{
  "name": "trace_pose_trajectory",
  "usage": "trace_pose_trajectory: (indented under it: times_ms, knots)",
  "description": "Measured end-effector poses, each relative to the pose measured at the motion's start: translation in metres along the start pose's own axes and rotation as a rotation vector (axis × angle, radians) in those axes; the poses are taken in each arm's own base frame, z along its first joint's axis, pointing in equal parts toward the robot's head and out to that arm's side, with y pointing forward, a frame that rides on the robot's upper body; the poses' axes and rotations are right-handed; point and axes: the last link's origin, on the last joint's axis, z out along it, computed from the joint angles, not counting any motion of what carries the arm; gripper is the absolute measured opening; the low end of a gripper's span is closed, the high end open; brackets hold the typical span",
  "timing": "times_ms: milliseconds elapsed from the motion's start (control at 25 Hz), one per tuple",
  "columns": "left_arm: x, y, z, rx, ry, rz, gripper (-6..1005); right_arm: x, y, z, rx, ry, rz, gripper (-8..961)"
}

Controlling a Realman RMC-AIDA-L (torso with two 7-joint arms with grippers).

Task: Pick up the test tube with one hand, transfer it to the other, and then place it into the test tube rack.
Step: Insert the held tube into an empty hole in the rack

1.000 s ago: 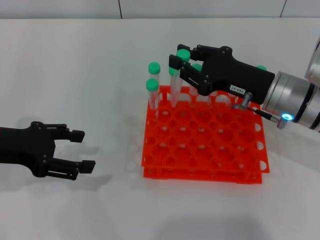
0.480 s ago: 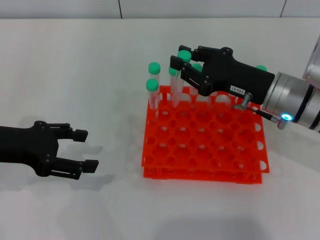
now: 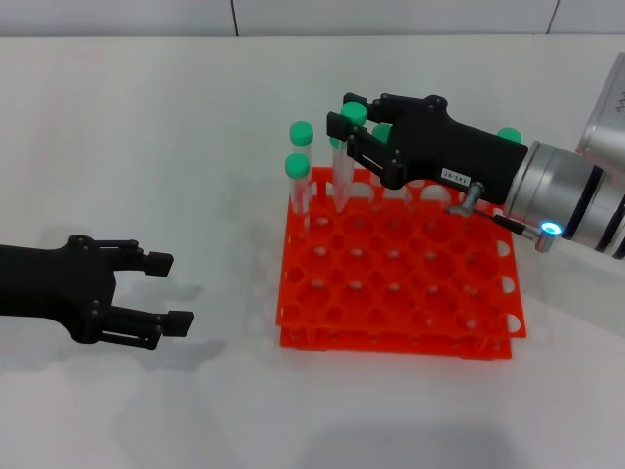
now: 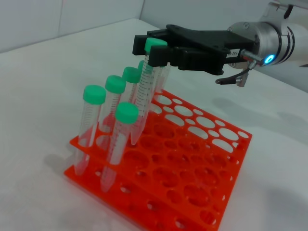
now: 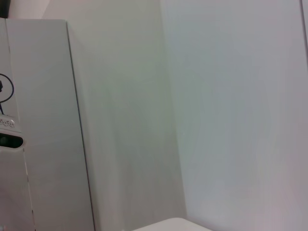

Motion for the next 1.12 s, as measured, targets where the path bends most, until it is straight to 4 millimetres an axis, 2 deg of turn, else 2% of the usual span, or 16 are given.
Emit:
trace_pose_trajectory:
  times_ms: [1120]
  knots:
    - [-0.0011, -0.0007, 0.0041, -0.010, 0.000, -0.010, 872, 0.0091, 0.0004, -0.0007, 0.014, 0.037, -0.001, 266]
